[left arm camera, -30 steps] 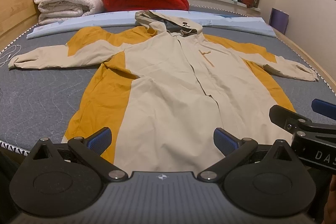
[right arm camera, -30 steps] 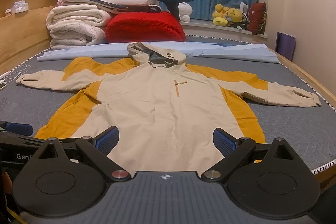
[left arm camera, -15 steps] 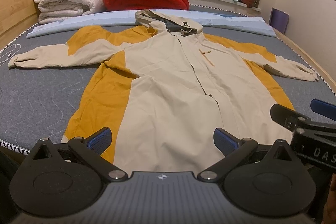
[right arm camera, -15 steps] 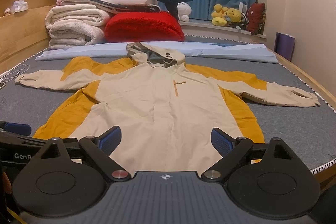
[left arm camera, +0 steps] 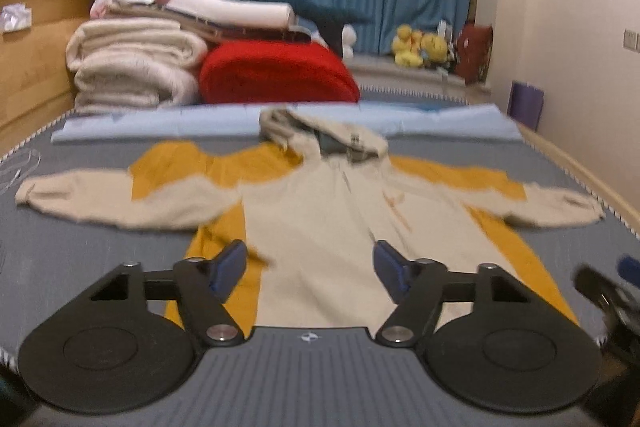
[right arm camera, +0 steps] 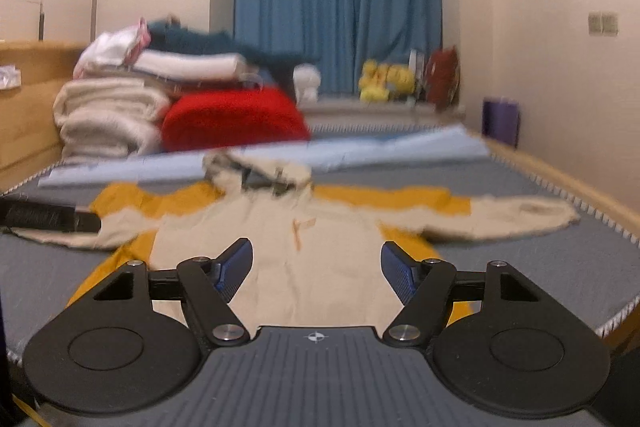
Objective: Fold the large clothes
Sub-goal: 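Move the left gripper toward the jacket sleeve nearest it, then close the left gripper on the beige sleeve cuff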
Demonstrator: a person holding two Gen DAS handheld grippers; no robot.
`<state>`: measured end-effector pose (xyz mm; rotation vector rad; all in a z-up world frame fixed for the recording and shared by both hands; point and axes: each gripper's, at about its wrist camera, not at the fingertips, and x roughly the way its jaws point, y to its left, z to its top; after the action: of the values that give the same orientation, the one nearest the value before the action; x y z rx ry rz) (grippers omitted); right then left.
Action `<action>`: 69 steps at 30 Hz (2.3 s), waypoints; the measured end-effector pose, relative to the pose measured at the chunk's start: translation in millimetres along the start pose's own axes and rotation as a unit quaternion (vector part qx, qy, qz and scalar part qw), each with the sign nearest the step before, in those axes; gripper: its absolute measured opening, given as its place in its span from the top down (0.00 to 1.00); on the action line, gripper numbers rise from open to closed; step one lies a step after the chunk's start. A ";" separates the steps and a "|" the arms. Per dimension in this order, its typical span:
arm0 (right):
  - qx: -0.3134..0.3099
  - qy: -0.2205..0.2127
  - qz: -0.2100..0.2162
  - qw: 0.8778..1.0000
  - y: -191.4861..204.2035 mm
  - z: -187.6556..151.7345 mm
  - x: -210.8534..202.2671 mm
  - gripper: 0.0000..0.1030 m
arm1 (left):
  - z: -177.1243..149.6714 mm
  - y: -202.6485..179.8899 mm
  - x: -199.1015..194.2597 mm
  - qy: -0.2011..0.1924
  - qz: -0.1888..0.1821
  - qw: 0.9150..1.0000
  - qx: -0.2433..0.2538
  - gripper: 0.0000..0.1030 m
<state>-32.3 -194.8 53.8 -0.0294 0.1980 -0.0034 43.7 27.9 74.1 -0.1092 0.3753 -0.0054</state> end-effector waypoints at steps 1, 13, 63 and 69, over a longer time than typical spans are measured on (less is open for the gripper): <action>-0.007 -0.010 -0.006 1.000 0.7 1.2 0.6 0.29 | 10.0 1.4 9.2 -0.004 0.002 1.000 0.001 0.31; -0.059 0.003 0.020 0.998 9.3 51.9 47.7 0.29 | 87.4 57.2 165.6 -0.038 -0.022 0.999 -0.003 0.24; -0.079 0.093 0.213 0.969 116.0 77.2 339.5 0.90 | 17.1 547.6 454.9 0.111 0.299 0.878 -0.356 0.31; -0.074 0.114 0.214 0.967 115.0 70.6 346.9 0.90 | 60.5 569.8 482.5 0.087 0.312 0.891 -0.318 0.99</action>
<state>321.7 -80.0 51.4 -0.1362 0.4318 0.4404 506.2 588.4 -107.5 -0.6387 0.5697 0.7580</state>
